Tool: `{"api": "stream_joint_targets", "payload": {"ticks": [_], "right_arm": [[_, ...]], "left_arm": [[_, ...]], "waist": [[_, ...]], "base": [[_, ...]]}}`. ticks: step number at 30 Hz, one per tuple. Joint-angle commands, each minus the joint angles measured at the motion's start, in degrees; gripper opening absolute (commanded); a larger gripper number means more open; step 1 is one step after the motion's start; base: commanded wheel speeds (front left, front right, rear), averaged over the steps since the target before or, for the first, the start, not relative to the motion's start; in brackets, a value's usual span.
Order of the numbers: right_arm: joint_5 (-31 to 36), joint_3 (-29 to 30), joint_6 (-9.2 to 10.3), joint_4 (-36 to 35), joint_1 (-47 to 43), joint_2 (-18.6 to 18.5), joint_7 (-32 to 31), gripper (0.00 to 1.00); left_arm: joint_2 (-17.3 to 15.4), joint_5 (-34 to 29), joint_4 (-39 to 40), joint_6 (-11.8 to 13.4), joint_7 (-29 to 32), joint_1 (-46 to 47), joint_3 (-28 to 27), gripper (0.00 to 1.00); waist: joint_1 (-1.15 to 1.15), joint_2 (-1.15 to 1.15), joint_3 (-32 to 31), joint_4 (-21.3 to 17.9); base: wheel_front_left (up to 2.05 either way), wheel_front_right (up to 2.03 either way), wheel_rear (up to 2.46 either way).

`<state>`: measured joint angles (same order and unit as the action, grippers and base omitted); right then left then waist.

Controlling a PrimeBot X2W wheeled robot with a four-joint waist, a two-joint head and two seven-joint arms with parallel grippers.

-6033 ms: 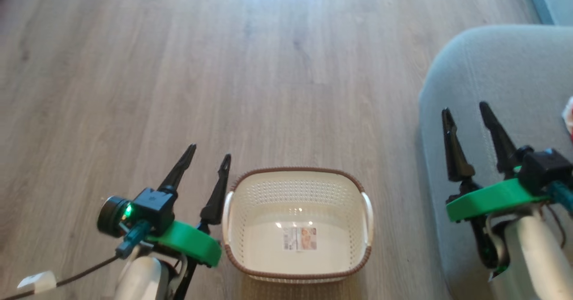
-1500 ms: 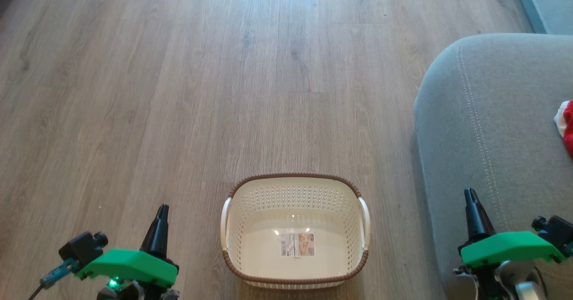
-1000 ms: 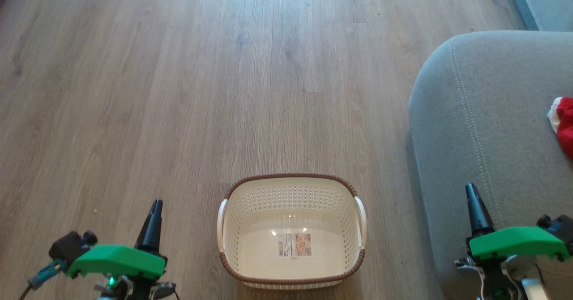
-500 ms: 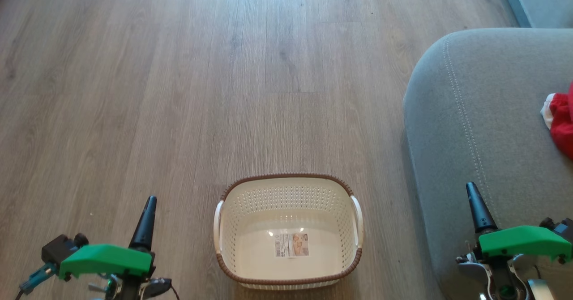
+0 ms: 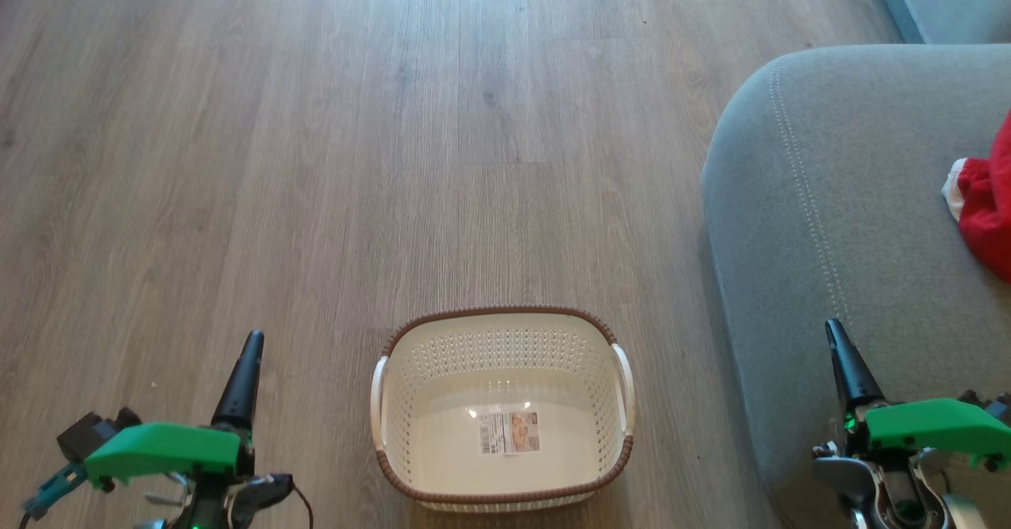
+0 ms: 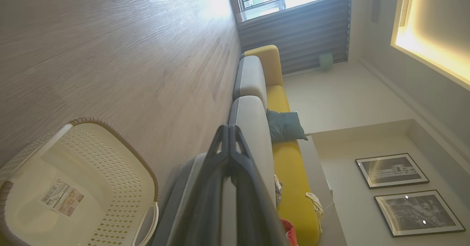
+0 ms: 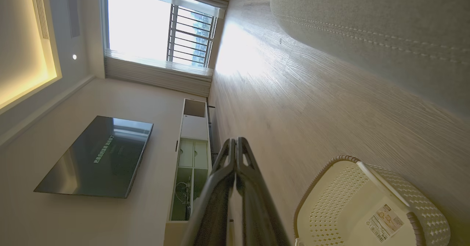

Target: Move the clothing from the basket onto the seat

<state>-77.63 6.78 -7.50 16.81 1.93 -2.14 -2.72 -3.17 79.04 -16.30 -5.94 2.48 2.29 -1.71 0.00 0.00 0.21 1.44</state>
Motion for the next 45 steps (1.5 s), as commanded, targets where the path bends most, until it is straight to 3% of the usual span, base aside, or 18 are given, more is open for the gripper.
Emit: {"api": "stream_joint_targets", "payload": {"ticks": [1,21,45], "right_arm": [[-2.1,-0.8,0.01,-2.3,3.6,-0.7,-0.6,0.0],[-14.5,-0.3,0.01,-2.8,4.3,-0.7,-3.8,0.0],[-14.5,-0.3,0.01,-2.8,4.3,-0.7,-3.8,0.0]], "left_arm": [[-0.1,1.9,2.0,-0.6,0.5,3.1,-2.0,0.0],[0.0,13.5,2.3,-1.5,3.7,3.9,-4.4,0.0],[0.1,13.3,2.3,-1.5,3.8,3.9,-4.5,0.0]], "waist": [[0.0,0.0,0.0,-0.1],[0.0,0.0,0.0,-1.4],[0.0,0.0,0.0,-1.4]], "base": [[0.0,0.0,0.0],[0.0,0.0,0.0],[0.0,0.0,0.0]]}}
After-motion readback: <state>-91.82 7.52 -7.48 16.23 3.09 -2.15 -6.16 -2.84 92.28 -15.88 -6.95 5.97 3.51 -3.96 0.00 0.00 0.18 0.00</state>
